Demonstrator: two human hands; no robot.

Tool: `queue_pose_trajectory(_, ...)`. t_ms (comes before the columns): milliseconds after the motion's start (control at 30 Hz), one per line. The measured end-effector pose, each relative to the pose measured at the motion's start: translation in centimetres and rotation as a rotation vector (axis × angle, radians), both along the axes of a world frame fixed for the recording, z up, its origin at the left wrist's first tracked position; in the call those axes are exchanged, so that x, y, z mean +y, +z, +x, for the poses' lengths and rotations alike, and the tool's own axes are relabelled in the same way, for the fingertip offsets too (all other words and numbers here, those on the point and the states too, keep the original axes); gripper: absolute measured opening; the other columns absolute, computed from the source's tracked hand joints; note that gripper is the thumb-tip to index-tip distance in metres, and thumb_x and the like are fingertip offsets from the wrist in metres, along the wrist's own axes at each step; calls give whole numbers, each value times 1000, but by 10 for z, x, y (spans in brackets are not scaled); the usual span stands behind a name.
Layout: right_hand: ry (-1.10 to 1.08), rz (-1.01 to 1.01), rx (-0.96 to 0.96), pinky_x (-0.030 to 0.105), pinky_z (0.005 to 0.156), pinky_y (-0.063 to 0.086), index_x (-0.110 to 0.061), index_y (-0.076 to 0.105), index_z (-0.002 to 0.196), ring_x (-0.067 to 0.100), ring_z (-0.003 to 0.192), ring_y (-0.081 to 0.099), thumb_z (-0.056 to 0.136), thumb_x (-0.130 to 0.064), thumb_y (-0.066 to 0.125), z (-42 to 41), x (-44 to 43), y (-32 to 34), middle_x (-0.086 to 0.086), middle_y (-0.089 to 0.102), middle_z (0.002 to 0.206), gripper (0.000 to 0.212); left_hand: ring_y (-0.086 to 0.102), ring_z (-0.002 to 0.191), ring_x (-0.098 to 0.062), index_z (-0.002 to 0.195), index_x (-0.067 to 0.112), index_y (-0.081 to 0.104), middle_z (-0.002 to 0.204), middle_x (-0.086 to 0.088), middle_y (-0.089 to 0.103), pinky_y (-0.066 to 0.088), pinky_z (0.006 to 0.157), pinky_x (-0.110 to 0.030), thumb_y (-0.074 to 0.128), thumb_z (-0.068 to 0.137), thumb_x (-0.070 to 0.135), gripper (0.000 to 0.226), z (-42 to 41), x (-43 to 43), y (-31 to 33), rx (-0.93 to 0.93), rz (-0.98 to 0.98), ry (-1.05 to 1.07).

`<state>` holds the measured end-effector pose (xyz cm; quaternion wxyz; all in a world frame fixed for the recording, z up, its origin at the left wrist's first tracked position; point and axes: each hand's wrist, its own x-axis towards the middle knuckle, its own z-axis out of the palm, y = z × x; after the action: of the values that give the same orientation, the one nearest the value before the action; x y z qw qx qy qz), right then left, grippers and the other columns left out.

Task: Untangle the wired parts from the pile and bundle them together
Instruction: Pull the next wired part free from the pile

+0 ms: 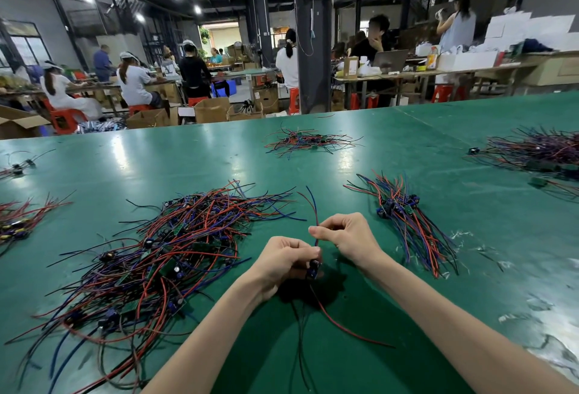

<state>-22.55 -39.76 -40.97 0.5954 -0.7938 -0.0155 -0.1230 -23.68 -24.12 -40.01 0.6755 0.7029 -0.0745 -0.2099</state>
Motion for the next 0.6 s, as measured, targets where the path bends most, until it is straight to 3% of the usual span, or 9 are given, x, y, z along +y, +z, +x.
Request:
queue_pose_trajectory(233,-98,-85,-58,15,58,42,-6,72,68,8,57,52,76,-14,78,4,-4,-1,4,65,64,13,61,50,-18,60,4,64,60,-10,62,57,69,-36,66,84,2,23,0,2,2,6,1,-48)
queue_pose_trajectory(500,-288,-168,-132,26,66,46,-4,73,71,14,61,54,78,-16,77,13,-30,-2,5,65,65,15,60,50,-16,52,9,65,64,-11,67,57,63,-30,62,84,-2,35,-7,-1,4,29,-9,-193)
queue_pose_trajectory(600,-300,-127,-129,21,61,44,-10,71,66,11,58,52,78,-18,77,16,-31,-2,1,63,61,16,60,48,-15,54,6,64,64,-11,66,56,61,-28,62,85,-3,32,-6,0,6,26,-13,-204)
